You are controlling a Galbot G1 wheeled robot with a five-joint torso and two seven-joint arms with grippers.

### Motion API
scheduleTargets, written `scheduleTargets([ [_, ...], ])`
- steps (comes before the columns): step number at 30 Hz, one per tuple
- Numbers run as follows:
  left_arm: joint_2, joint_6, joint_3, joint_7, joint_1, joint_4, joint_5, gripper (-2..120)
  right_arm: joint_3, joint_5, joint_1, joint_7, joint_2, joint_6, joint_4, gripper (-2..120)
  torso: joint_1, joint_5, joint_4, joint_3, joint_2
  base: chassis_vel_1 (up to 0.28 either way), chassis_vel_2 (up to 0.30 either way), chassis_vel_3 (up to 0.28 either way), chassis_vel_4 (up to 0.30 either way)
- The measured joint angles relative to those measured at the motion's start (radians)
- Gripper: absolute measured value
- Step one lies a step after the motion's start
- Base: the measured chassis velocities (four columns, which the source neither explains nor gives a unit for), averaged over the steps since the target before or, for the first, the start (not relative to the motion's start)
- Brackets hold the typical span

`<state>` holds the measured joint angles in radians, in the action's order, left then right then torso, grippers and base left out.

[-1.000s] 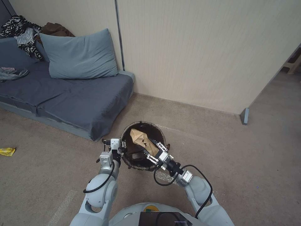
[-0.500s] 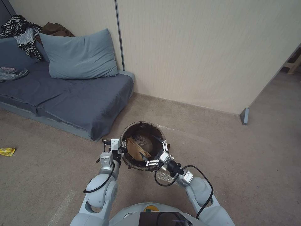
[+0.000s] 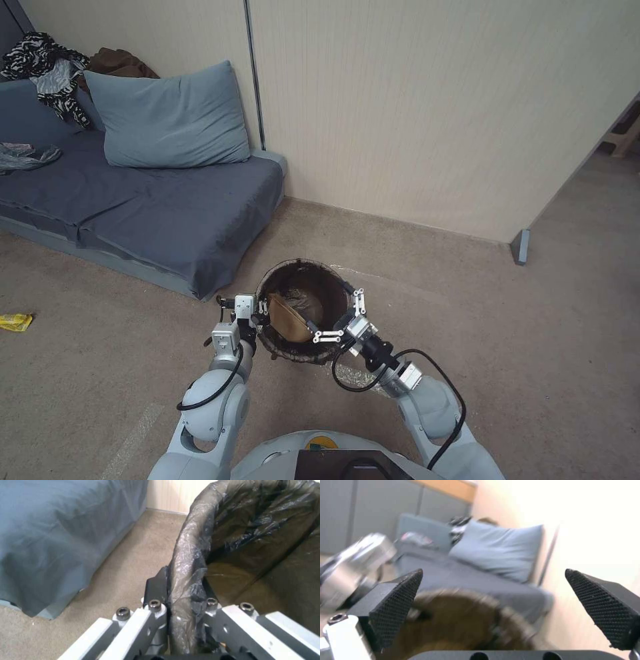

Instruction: Pick up the trash bin, then pick up the garbage from the floor and place it into the trash bin.

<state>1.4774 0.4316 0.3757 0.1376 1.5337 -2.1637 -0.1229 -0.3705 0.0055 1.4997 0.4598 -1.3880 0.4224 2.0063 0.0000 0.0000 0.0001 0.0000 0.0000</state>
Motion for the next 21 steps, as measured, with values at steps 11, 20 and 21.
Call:
scheduleTargets([
  [11, 0.003, -0.009, 0.025, 0.004, 0.003, -0.001, -0.006, 6, -0.107, -0.054, 0.088, -0.255, -0.086, -0.002, 0.098, 100, 0.0, 0.0, -0.0001, 0.0, 0.0, 0.0, 0.0, 0.0, 0.0],
  [20, 0.005, -0.026, 0.033, 0.02, 0.003, 0.001, -0.007, 6, -0.118, -0.083, 0.124, -0.33, -0.116, 0.012, 0.098, 100, 0.0, 0.0, -0.0003, 0.0, 0.0, 0.0, 0.0, 0.0, 0.0],
  [21, 0.005, -0.031, 0.036, 0.024, 0.003, 0.002, -0.008, 6, -0.122, -0.098, 0.137, -0.356, -0.126, 0.024, 0.094, 100, 0.0, -0.0001, 0.0002, 0.0, 0.0, 0.0, 0.0, 0.0, 0.0],
])
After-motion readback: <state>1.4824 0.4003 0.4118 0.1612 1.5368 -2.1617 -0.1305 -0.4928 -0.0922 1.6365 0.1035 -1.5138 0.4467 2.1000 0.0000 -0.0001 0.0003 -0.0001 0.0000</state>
